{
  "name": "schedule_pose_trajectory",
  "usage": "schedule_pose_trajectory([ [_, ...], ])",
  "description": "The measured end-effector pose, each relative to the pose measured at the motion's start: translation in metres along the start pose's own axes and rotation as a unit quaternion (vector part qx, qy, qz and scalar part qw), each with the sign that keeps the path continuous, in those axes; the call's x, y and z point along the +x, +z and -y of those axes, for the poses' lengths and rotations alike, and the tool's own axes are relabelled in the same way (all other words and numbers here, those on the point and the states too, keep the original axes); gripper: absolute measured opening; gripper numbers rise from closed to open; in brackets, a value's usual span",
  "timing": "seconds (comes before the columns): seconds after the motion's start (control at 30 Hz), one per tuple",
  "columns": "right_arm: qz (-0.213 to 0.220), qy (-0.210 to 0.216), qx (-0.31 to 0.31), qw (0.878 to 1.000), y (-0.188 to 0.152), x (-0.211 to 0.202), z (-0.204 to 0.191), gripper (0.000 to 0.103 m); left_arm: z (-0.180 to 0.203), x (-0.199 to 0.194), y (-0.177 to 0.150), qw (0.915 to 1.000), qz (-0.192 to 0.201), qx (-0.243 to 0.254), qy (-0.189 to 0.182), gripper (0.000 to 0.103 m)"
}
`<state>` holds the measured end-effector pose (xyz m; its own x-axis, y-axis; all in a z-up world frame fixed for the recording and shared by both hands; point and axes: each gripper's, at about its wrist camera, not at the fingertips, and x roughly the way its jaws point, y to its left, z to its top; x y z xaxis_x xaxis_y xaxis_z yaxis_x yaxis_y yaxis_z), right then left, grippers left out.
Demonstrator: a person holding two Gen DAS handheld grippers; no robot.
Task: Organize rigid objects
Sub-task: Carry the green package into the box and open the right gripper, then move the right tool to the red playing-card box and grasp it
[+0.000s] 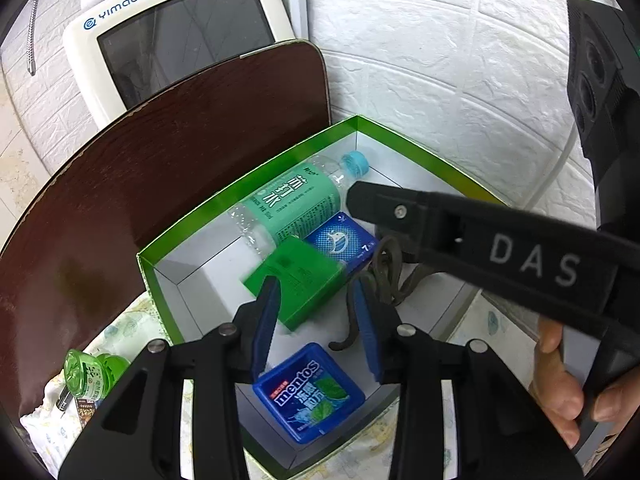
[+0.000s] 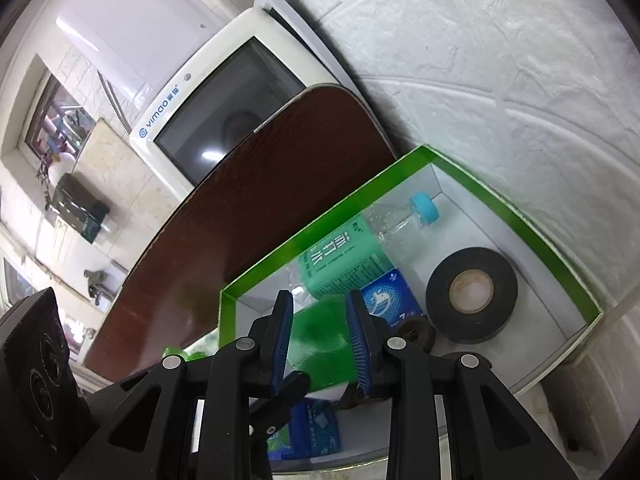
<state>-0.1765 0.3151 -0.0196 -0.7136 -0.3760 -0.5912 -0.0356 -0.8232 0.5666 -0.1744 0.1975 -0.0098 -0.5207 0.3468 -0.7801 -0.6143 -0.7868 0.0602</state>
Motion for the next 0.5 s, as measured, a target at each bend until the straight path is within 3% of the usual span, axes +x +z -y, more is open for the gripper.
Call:
schedule_pose_trajectory([
  [0.23, -0.003, -0.001, -0.004, 1.0, -0.002, -0.003, -0.003, 0.031, -0.02, -0.013, -0.016, 0.9997, 0.002, -0.018, 0.016, 0.037],
  [0.5, -0.017, 0.012, -0.038, 0.999, -0.015, 0.001, -0.035, 0.031, -0.071, -0.048, -0.054, 0.9952, 0.012, -0.079, 0.056, 0.037],
])
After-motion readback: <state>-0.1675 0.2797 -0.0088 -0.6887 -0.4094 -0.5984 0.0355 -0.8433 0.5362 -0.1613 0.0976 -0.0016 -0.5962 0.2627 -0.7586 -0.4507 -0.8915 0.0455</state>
